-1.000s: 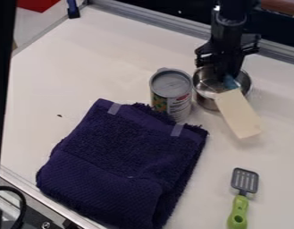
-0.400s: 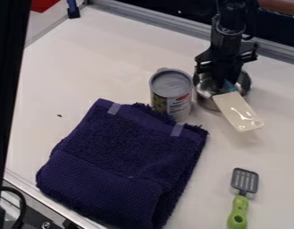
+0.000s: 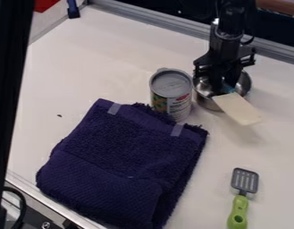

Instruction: Place knife on top of silver pot

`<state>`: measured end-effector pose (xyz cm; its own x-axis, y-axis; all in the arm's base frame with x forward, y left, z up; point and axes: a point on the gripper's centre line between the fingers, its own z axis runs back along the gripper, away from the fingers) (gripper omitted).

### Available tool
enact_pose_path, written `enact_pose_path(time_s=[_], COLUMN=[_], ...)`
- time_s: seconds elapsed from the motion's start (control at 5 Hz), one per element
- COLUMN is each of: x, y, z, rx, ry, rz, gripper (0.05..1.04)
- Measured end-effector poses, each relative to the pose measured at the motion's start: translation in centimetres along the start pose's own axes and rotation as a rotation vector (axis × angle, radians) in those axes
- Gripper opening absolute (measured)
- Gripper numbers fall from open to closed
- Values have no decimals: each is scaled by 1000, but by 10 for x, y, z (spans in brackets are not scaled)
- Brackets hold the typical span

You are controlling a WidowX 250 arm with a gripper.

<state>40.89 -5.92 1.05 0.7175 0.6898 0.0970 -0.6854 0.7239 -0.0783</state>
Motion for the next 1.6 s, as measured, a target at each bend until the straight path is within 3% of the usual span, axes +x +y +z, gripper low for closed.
enact_pose_path(time_s=[0.2, 0.4, 0.6, 0.8, 1.0, 1.2, 1.4, 1.6], x=[-3, -1, 2, 7, 18, 32, 60, 85], y=[0, 1, -1, -2, 3, 20, 42, 66], z=[2, 4, 10, 27, 39, 42, 48, 44], rx=[6, 5, -3, -30, -72, -75, -20, -17], ry=[25, 34, 60, 49, -24, -58, -112, -163], rz=[-2, 6, 14, 18, 15, 5, -11, -115], gripper=[822, 1009, 1003, 1001, 1001, 1001, 1001, 1001])
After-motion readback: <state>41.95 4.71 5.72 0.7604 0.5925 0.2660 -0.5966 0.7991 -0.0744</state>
